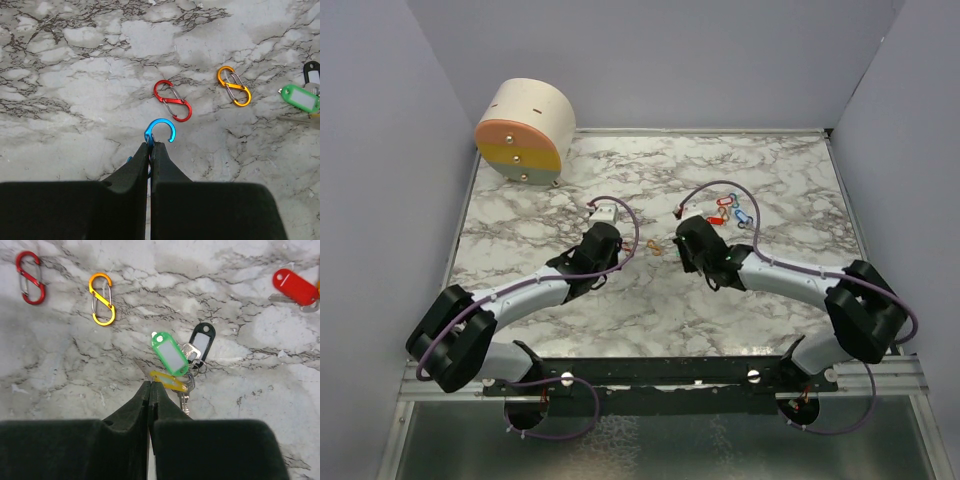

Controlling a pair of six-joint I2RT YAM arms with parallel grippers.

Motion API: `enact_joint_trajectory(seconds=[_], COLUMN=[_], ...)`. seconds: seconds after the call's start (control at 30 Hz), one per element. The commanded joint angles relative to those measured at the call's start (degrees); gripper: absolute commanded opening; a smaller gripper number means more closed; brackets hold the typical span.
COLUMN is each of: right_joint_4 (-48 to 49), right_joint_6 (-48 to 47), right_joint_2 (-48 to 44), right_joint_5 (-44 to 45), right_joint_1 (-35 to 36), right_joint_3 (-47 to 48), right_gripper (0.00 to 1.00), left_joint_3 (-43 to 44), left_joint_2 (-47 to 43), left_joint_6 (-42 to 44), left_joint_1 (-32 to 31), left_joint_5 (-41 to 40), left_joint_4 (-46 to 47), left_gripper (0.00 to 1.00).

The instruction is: Put the keys on the keyring

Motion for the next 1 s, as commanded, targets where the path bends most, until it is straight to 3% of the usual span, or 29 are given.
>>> enact_joint_trajectory(seconds=[0.0,0.43,0.97], right_joint_4=[2.4,6.2,10.3], right_joint_6=[-0.6,-4.8,-7.7], right_joint_2=[-7.3,-18.3,-20.4], right_joint_5=[0.2,-8.6,-18.1], right_joint_1=[0.5,0.5,0.5], right_joint_3=[-2.2,-5.9,-8.5], right_gripper=[0.01,0.01,0.01], left_joint_3=[-0.5,1.4,6.6], left_joint_2=[-2.7,-3.6,0.5], left_joint_6=[-0.1,1.9,2.5], left_joint_1=[-0.3,-3.9,-8.2], left_joint_5=[1.8,5.6,7.5], left_joint_4=[0.6,3.9,5.8], left_gripper=[0.0,0.0,0.0])
